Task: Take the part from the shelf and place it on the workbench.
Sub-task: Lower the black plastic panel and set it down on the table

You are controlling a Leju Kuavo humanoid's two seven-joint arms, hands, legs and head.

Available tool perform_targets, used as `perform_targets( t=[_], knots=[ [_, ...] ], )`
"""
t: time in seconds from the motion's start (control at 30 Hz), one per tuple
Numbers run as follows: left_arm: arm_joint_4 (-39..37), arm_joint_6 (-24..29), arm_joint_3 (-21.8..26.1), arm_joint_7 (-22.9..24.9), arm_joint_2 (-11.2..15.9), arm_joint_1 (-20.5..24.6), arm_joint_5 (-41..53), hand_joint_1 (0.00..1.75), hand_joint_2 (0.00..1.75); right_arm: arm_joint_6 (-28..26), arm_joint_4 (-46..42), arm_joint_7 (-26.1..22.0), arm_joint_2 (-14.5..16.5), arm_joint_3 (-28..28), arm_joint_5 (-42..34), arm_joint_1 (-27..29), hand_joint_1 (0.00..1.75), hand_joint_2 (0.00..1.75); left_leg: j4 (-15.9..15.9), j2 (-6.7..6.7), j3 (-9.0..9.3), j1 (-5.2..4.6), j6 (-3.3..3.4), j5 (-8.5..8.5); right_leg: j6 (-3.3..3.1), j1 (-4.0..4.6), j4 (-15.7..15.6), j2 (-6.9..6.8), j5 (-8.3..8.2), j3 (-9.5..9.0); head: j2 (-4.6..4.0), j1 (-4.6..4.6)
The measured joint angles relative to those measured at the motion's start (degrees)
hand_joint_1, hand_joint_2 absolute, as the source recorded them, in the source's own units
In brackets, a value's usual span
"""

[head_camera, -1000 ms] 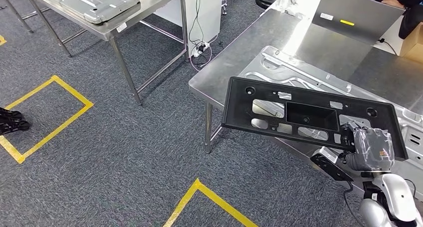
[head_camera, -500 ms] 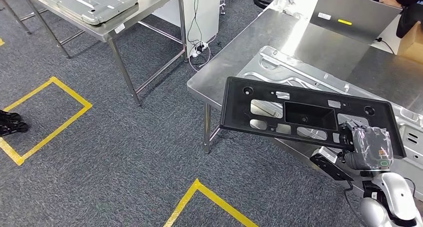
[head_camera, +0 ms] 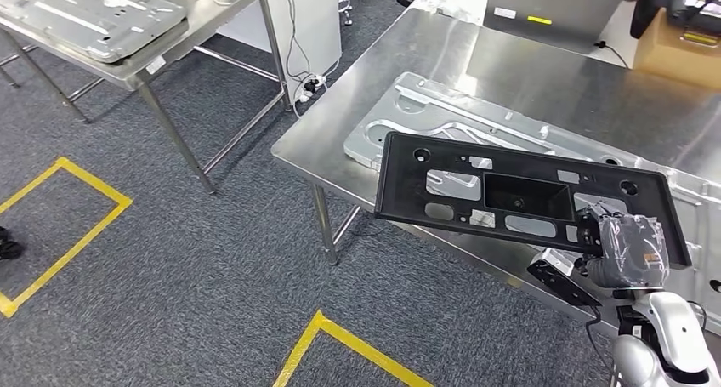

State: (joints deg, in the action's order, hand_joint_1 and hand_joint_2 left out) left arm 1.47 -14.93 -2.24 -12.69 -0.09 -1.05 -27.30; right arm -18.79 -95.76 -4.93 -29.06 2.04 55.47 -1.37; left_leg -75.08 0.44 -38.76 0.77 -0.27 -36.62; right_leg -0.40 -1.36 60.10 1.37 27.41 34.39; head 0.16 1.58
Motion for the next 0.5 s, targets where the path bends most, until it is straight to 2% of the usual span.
perform_targets(
  t=[0.03,0.07,0.1,0.17,0.2,0.23,0.27,0.3,0.37,0.43,0.47,0.5],
  knots=[
    [0.0,0.0,-0.1,0.0,0.0,0.0,-0.1,0.00,1.75,0.0,0.0,0.0,0.0,0.0,0.0,0.0,1.75,1.75,0.1,-0.06,-0.16,-0.05,0.25,0.96,-0.05,0.15,0.0,0.52,0.03,-0.07,0.01,0.00],
    [0.0,0.0,-0.2,0.0,0.0,0.0,-0.2,0.00,1.75,0.0,0.0,0.0,0.0,0.1,0.0,0.0,1.75,1.75,2.5,-0.29,0.74,-0.13,0.64,2.94,-0.07,0.29,0.0,1.08,0.05,-0.17,0.01,-0.01],
    [0.0,0.0,-0.2,-0.1,0.0,0.0,-0.2,0.00,1.75,0.1,0.0,0.0,0.0,0.1,0.0,-0.1,1.75,1.75,6.4,-0.98,2.35,-0.25,1.18,5.35,-0.09,0.40,0.1,1.62,0.08,-0.28,0.01,-0.01],
    [-0.1,0.0,-0.4,-0.1,0.1,0.0,-0.3,0.00,1.75,0.2,0.1,0.0,0.0,0.1,-0.1,-0.3,1.75,1.75,13.2,-3.27,5.27,-0.37,2.29,8.25,0.09,0.48,0.1,2.64,0.07,-0.28,0.01,-0.02],
    [-0.2,0.0,-0.4,-0.2,0.1,0.0,-0.3,0.00,1.75,0.2,0.1,0.0,0.0,0.2,-0.1,-0.5,1.75,1.75,14.9,-4.07,6.02,-0.45,2.60,8.63,0.33,0.36,0.0,3.13,-0.02,-0.15,0.01,-0.02],
    [-0.3,-0.1,-0.5,-0.3,0.1,0.0,-0.3,0.00,1.75,0.3,0.2,0.0,0.0,0.2,-0.1,-0.6,1.75,1.75,15.5,-4.30,6.32,-0.53,2.73,8.49,0.68,0.19,-0.1,3.65,-0.16,-0.01,0.01,0.01],
    [-0.3,-0.1,-0.6,-0.4,0.1,0.1,-0.4,0.00,1.75,0.3,0.3,0.0,0.0,0.3,-0.2,-0.6,1.75,1.75,16.0,-3.84,6.52,-0.62,2.71,8.65,1.08,0.06,-0.3,4.23,-0.37,0.06,0.01,0.03],
    [-0.3,-0.1,-0.7,-0.4,0.1,0.1,-0.5,0.00,1.75,0.3,0.3,0.0,0.0,0.3,-0.2,-0.6,1.75,1.75,16.5,-3.25,6.82,-0.55,2.72,8.92,1.44,-0.04,-0.4,4.18,-0.42,0.09,0.01,0.02],
    [-0.3,-0.1,-1.0,-0.5,0.0,0.1,-0.6,0.00,1.75,0.4,0.5,0.0,-0.2,0.3,-0.2,-0.9,1.75,1.75,17.7,-1.99,7.39,-0.32,2.97,9.55,1.98,0.13,1.3,2.11,0.80,0.91,0.01,-0.05],
    [-0.3,-0.1,-1.2,-0.5,0.0,0.0,-0.7,0.00,1.75,0.4,0.8,0.0,-0.3,0.4,-0.2,-1.4,1.75,1.75,18.2,-0.68,7.64,-0.31,3.25,9.76,2.40,0.17,7.2,-0.38,4.07,3.79,0.01,-0.10],
    [-0.3,-0.1,-1.2,-0.5,0.0,0.0,-0.7,0.00,1.75,0.4,1.0,0.0,-0.3,0.4,-0.3,-1.5,1.75,1.75,18.2,-0.05,7.61,-0.36,3.30,9.72,2.62,0.07,10.8,-0.76,5.60,5.60,0.01,-0.09],
    [-0.4,-0.1,-1.3,-0.5,0.0,0.0,-0.7,0.00,1.75,0.5,1.1,0.0,-0.3,0.5,-0.3,-1.5,1.75,1.75,18.1,0.55,7.60,-0.39,3.30,9.66,2.84,-0.04,13.5,-0.93,6.38,6.96,0.01,-0.10]
  ],
)
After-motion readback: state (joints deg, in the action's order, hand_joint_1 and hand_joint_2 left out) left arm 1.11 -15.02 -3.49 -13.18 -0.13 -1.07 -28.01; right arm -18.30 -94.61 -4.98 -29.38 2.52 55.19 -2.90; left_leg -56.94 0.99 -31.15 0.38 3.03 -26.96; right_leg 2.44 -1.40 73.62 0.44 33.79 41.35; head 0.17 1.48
